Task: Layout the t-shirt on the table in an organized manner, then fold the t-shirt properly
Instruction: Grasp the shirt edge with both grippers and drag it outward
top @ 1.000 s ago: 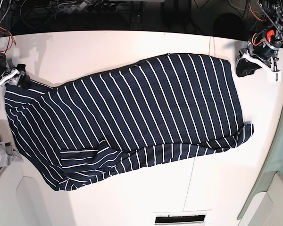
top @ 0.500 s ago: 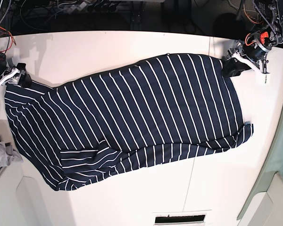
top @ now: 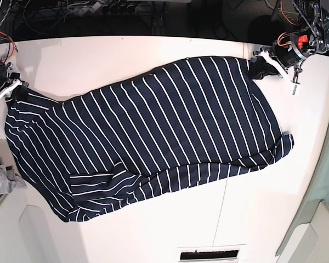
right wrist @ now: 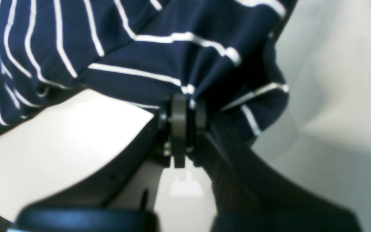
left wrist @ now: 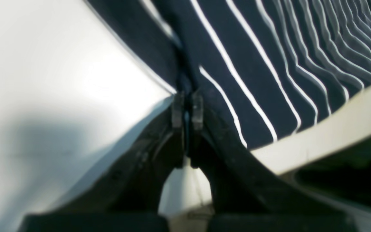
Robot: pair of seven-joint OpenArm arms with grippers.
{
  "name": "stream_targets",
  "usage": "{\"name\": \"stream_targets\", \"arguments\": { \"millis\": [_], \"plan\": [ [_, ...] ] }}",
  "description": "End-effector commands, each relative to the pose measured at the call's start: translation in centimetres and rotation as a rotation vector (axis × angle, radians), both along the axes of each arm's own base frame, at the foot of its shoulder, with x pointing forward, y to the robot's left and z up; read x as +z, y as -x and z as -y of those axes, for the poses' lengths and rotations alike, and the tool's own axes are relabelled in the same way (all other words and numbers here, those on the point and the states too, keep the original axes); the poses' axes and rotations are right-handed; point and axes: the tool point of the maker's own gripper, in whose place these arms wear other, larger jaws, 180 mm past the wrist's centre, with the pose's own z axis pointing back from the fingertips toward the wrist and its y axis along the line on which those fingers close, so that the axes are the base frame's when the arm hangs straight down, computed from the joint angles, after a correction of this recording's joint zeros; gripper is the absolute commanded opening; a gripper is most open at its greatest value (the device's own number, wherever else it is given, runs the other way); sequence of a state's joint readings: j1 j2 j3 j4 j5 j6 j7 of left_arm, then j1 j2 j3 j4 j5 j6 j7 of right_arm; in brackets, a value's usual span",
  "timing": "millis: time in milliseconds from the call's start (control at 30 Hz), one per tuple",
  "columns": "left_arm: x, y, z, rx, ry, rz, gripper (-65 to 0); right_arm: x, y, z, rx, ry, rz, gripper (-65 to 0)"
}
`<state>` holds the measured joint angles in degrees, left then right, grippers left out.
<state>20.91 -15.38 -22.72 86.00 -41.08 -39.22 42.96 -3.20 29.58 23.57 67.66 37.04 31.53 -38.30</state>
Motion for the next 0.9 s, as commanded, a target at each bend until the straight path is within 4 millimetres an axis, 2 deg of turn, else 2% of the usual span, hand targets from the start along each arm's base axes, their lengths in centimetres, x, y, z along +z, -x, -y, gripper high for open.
{"name": "stream_targets", "arguments": {
  "millis": [0,133,233,333,433,500,567,667,767,867],
  "plan": [
    [2.6,-1.3,-0.7,-0.011,-0.011,0.086,-65.0,2.7,-1.6,1.5,0.004,0.023,0.066,-65.0],
    [8.3,-1.6,-1.5,-0.063,-0.066,0.201,-65.0,7.2,-2.7,2.7,0.025,0.025,0.113,-65.0],
    [12.4,-1.9,-3.3,-0.041,-0.138,0.274,-65.0,11.2,-3.8,4.2,0.047,0.076,0.184,-65.0],
    [15.1,-1.8,-4.9,-0.035,-0.205,0.329,-65.0,14.1,-4.6,5.7,0.06,0.131,0.234,-65.0],
    [14.8,-1.8,-5.4,-0.041,-0.224,0.314,-65.0,15.4,-5.3,6.5,0.062,0.158,0.258,-65.0],
    [13.7,-1.9,-5.1,-0.042,-0.204,0.298,-65.0,15.2,-5.4,6.3,0.063,0.151,0.258,-65.0],
    [11.7,-2.1,-5.1,-0.044,-0.215,0.268,-65.0,14.3,-5.4,5.5,0.082,0.141,0.236,-65.0],
    [8.7,-2.7,-5.2,-0.051,-0.219,0.199,-65.0,11.8,-5.0,3.6,0.148,0.141,0.165,-65.0],
    [7.7,-3.1,-4.9,-0.057,-0.201,0.175,-65.0,10.0,-4.4,2.3,0.206,0.158,0.107,-65.0],
    [6.9,-2.9,-4.7,-0.068,-0.21,0.162,-65.0,9.2,-4.2,1.3,0.234,0.15,0.091,-65.0]
  ]
}}
